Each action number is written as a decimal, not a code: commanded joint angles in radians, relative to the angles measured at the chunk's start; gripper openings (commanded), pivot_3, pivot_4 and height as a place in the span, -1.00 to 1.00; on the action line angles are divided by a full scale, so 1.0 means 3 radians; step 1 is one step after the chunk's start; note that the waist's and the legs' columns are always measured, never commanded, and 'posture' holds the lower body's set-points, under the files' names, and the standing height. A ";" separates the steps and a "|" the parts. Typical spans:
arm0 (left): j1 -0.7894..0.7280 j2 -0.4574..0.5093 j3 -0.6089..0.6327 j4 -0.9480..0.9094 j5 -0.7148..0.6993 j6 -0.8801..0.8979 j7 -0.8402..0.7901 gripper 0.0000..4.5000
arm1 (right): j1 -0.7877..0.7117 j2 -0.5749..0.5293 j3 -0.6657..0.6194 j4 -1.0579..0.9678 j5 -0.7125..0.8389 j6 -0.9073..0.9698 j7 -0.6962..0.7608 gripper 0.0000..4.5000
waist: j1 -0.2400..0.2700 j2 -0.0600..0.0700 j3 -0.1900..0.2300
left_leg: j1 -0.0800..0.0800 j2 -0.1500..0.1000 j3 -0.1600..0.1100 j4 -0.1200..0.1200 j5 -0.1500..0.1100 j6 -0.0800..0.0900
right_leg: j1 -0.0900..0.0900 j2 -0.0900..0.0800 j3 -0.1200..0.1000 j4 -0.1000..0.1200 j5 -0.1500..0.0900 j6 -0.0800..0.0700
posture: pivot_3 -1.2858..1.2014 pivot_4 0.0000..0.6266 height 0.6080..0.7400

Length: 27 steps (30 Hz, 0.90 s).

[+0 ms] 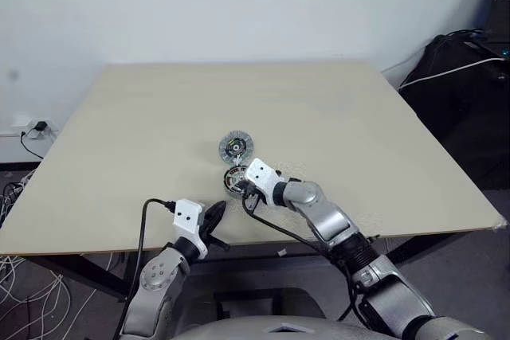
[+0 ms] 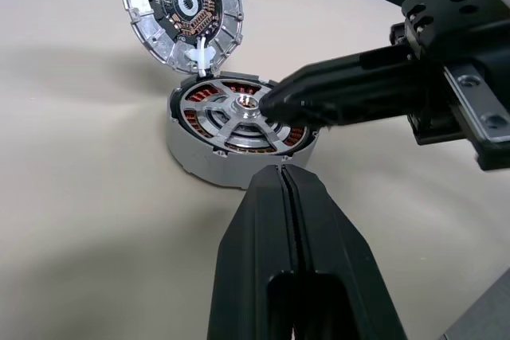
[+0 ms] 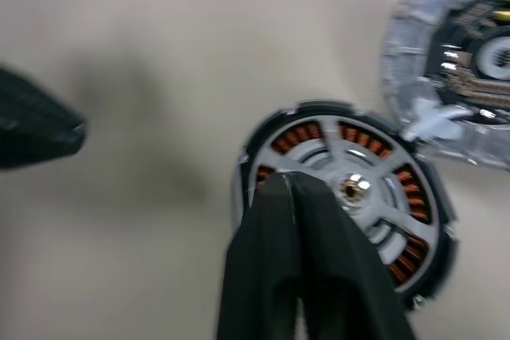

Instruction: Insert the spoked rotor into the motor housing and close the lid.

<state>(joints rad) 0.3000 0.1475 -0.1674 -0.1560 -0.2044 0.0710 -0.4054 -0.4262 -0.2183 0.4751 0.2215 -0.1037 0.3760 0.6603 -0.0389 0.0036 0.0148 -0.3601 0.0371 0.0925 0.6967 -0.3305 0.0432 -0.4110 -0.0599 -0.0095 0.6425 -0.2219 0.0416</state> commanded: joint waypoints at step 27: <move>-0.0053 -0.0085 -0.0003 0.0085 0.0001 -0.0121 -0.0009 -1.00 | -0.0809 -0.0510 0.0553 0.0230 -0.0618 -0.0339 0.1145 0.51 | 0.0006 -0.0001 0.0000 | -0.0001 -0.0001 -0.0001 0.0000 0.0000 0.0000 | 0.0001 0.0000 -0.0001 -0.0002 0.0000 0.0000 | 0.03 -1.00 1.00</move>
<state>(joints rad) 0.2955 0.1270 -0.1672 -0.1166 -0.2024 0.0553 -0.4097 -0.6402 -0.3765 0.6445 0.2960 -0.2800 0.2924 0.9918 -0.0372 0.0031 0.0150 -0.3604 0.0367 0.0924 0.6967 -0.3305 0.0433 -0.4108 -0.0600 -0.0099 0.6419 -0.2218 0.0417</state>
